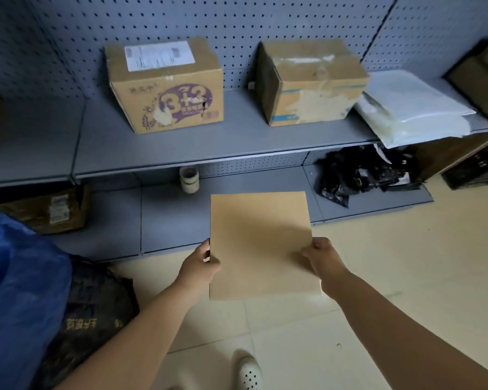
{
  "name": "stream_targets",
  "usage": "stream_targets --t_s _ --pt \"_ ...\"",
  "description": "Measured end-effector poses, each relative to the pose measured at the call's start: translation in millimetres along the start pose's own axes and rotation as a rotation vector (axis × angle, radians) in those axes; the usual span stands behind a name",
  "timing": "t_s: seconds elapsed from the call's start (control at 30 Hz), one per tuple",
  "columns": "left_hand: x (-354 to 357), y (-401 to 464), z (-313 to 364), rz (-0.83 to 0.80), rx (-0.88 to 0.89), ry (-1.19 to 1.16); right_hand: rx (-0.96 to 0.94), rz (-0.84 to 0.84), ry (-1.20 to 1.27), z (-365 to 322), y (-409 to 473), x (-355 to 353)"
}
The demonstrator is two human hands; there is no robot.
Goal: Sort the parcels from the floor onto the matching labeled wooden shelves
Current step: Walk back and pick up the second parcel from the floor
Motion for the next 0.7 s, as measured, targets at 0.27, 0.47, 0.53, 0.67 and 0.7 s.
stream_targets --t_s 0.27,0.47,0.53,0.67,0.7 --pt "-2.0 -89.9 59.3 0.006 0.001 -0.084 -0.032 -0.032 0.005 -72.2 -64.7 -64.1" --pt "-6.8 -147.2 120.4 -0.037 0.082 -0.094 -0.123 -0.002 0.054 -135.1 -105.7 -109.8" --pt "-4.9 -166.7 141.6 -0.043 0.114 -0.073 -0.146 0.023 0.047 -153.1 -117.7 -125.1" --pt "1.3 -198.7 174.4 -0.053 0.236 -0.008 -0.219 0.077 0.004 -182.4 -141.3 -152.0" --pt "1.0 -203.7 180.8 -0.052 0.262 -0.009 -0.238 0.087 0.006 -190.0 -148.3 -156.8"
Point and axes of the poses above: each hand's wrist, its own y-axis towards the middle knuckle, its own x-axis out of the palm, z = x × y, the point moved 4 cm from there along y, towards the middle knuckle, and after that the axes turned 14 degrees about -x, right-handed, at the moved point
